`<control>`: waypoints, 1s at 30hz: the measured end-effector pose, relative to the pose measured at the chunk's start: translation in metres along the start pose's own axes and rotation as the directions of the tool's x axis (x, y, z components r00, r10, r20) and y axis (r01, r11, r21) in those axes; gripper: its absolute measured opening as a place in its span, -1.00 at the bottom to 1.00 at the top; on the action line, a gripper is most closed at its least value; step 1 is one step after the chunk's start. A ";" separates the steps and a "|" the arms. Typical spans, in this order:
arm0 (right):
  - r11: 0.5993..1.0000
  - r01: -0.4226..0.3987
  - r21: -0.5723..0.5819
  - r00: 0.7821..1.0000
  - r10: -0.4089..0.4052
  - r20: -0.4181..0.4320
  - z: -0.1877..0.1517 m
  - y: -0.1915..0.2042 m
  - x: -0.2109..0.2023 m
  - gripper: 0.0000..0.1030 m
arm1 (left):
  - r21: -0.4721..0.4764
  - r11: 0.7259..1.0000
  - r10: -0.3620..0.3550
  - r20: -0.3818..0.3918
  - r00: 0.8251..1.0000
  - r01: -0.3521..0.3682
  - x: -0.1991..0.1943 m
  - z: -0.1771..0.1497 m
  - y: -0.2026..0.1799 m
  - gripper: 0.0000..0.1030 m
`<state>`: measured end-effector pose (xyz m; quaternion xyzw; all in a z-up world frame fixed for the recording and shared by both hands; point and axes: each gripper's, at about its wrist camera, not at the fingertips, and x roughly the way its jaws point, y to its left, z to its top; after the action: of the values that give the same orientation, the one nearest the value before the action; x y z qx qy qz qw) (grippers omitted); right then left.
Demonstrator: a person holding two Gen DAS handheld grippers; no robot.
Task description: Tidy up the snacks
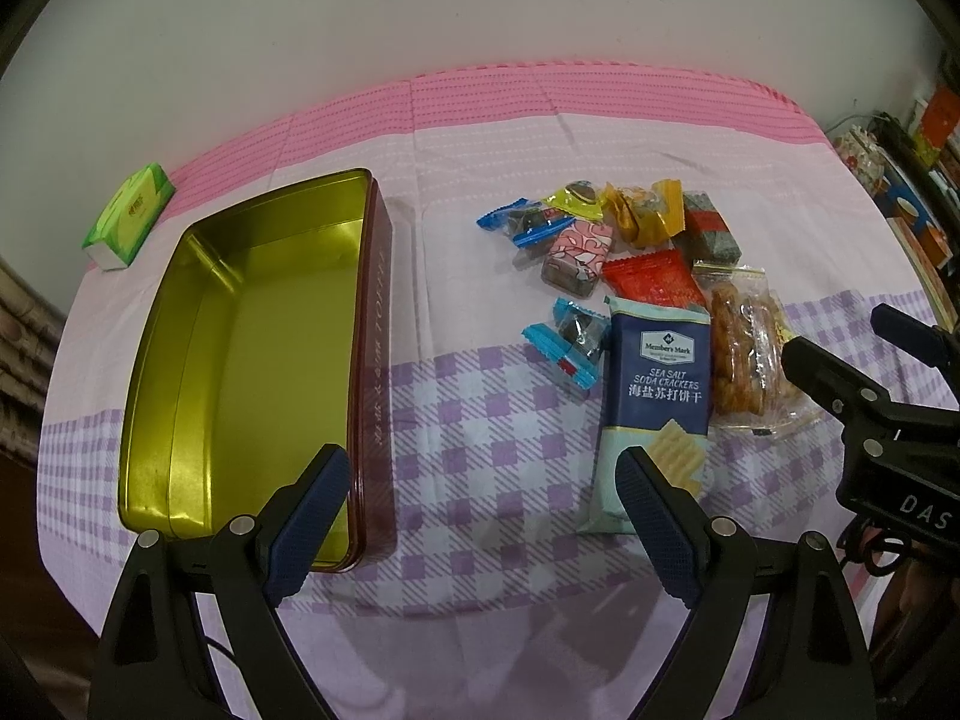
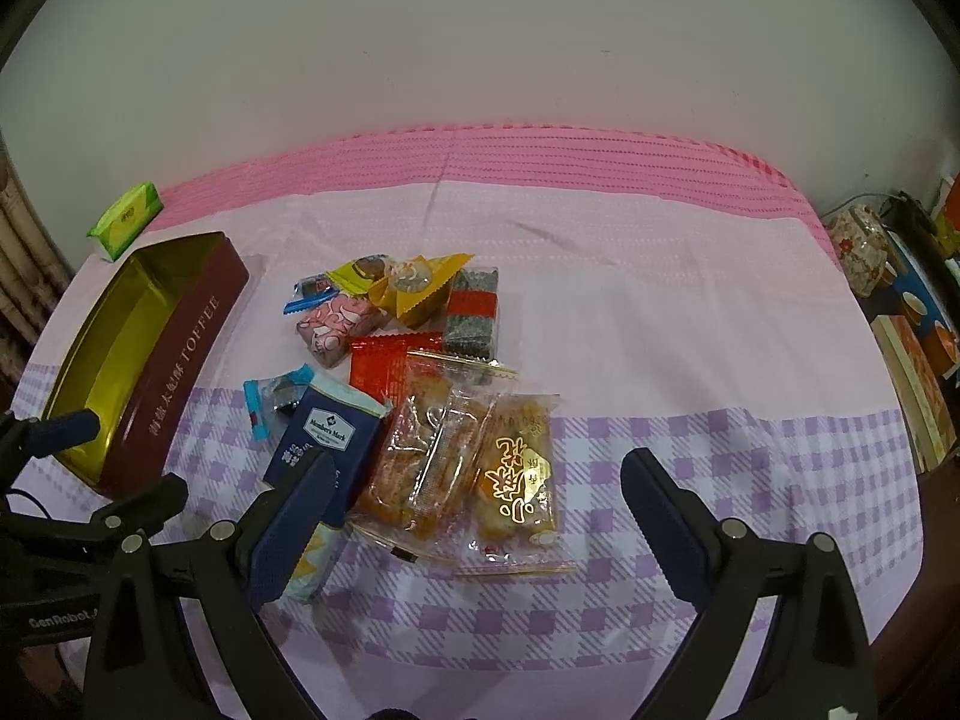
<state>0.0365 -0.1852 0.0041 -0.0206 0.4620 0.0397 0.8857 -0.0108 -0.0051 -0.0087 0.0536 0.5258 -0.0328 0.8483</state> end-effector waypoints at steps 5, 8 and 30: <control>0.999 -0.004 -0.033 1.000 0.003 -0.015 -0.001 -0.005 0.002 0.74 | -0.004 1.000 0.001 0.000 1.000 -0.001 0.001 0.000 0.000 0.74; 0.999 -0.005 -0.039 1.000 0.004 -0.030 -0.001 -0.012 0.005 0.57 | -0.003 1.000 0.001 -0.002 1.000 -0.001 0.002 -0.001 0.001 0.74; 0.999 -0.015 -0.040 0.987 0.008 -0.162 -0.008 -0.028 0.054 0.20 | 0.058 0.998 0.003 -0.011 1.000 -0.002 0.008 0.003 -0.014 0.75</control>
<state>0.0631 -0.2106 -0.0451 -0.0394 0.5318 0.0525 0.8443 -0.0057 -0.0193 -0.0153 0.0789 0.5292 -0.0466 0.8435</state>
